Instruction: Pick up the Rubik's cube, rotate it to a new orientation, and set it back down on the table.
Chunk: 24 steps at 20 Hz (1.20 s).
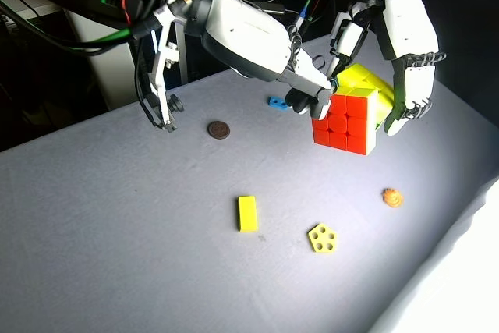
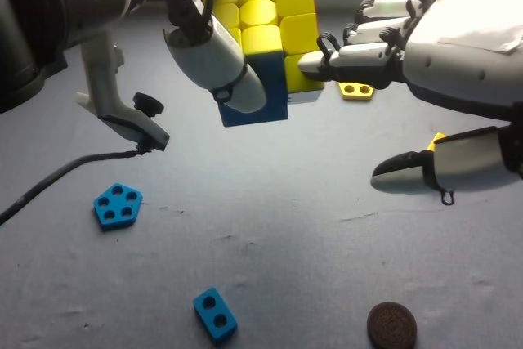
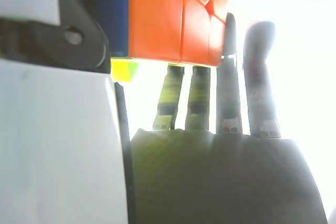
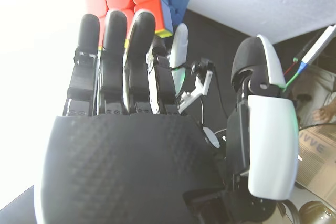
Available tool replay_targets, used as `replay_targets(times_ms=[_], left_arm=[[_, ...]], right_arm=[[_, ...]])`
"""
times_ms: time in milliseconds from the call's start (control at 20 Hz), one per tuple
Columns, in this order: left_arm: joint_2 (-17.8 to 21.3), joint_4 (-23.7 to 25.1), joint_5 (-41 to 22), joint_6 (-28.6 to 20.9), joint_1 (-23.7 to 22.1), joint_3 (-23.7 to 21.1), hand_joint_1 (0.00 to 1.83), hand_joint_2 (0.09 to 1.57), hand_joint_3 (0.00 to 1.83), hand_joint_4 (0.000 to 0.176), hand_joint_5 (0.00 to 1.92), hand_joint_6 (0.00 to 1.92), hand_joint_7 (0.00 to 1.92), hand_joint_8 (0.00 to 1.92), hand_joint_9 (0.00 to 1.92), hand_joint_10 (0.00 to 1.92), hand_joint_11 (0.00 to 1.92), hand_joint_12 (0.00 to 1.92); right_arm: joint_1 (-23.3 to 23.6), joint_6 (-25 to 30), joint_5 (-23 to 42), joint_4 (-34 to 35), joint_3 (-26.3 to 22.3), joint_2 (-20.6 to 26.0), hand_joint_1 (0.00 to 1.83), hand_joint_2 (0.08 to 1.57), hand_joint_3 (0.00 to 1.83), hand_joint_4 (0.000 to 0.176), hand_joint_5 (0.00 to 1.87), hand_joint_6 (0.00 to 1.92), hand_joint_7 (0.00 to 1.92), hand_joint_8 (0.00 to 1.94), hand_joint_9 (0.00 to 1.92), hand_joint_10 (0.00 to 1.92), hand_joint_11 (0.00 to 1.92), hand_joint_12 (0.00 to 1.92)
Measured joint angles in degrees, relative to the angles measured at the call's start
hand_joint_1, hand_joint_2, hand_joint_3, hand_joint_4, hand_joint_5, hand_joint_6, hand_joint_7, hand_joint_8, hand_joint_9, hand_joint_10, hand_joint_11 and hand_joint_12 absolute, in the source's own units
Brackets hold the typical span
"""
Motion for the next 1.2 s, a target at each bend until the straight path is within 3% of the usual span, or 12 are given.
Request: replay_targets(times_ms=[50,150,250,450,600,750,900,1050,1200], left_arm=[[0.0,0.0,0.0,0.0,0.0,0.0,1.32,1.28,0.00,0.000,0.63,1.34,0.65,1.61,0.66,1.64,0.39,1.83],[0.0,-0.1,0.3,-0.2,0.0,0.0,1.33,1.27,0.00,0.000,0.67,1.25,0.65,1.62,0.67,1.64,0.45,1.79],[0.0,0.2,0.3,-0.2,0.0,0.0,1.33,1.26,0.00,0.000,0.68,1.23,0.66,1.61,0.67,1.65,0.42,1.82],[0.0,0.8,-0.1,-0.1,0.0,0.4,1.33,1.26,0.00,0.000,0.66,1.27,0.67,1.60,0.68,1.63,0.45,1.77],[0.0,0.8,-0.4,-0.3,0.0,0.4,1.34,1.26,0.00,0.000,0.70,1.19,0.67,1.60,0.68,1.63,0.43,1.82],[0.0,0.7,0.2,-0.4,-0.4,0.4,1.33,1.26,0.00,0.000,0.71,1.19,0.64,1.62,0.66,1.66,0.40,1.87],[0.0,0.9,0.2,-0.4,-0.4,0.4,1.34,1.26,0.00,0.000,0.71,1.16,0.64,1.61,0.69,1.65,0.48,1.79],[0.0,0.9,0.0,-0.4,-0.4,0.6,1.34,1.26,0.00,0.000,0.71,1.18,0.63,1.63,0.69,1.64,0.44,1.82],[0.0,1.0,-0.2,-0.4,-0.5,0.6,1.33,1.27,0.00,0.000,0.67,1.22,0.61,1.67,0.66,1.68,0.45,1.84]], right_arm=[[-0.1,0.0,0.1,0.0,0.2,-0.2,0.46,1.11,0.00,0.014,0.33,0.01,0.31,1.50,0.16,1.51,0.00,1.17],[-1.3,0.0,0.3,0.0,0.4,-1.0,0.46,1.11,0.00,0.000,0.36,0.01,0.32,1.49,0.15,1.53,0.00,1.19],[-1.9,-0.3,0.0,0.1,0.9,-1.9,0.46,1.11,0.00,0.000,0.37,0.01,0.34,1.43,0.16,1.51,0.00,1.17],[-2.1,-0.4,-1.3,0.1,3.1,-5.0,0.46,1.11,0.00,0.000,0.36,0.00,0.30,1.45,0.13,1.54,0.00,1.33],[-2.1,-0.4,-1.3,0.1,4.3,-6.2,0.46,1.11,0.00,0.000,0.36,0.00,0.30,1.41,0.14,1.54,0.00,1.25],[-2.4,-0.5,-1.3,0.2,5.0,-6.8,0.45,1.11,0.00,0.000,0.36,0.00,0.30,1.41,0.15,1.56,0.00,1.35],[-2.4,-0.5,-1.4,0.2,5.6,-7.5,0.45,1.12,0.00,0.000,0.35,0.00,0.30,1.39,0.13,1.54,0.00,1.17],[-2.4,-0.5,-1.6,0.2,6.2,-8.3,0.43,1.12,0.00,0.000,0.36,0.00,0.28,1.31,0.13,1.53,0.00,1.19],[-2.4,-0.5,-1.7,0.2,6.8,-8.9,0.45,1.12,0.00,0.000,0.43,0.03,0.30,1.16,0.15,1.45,0.00,1.40]])
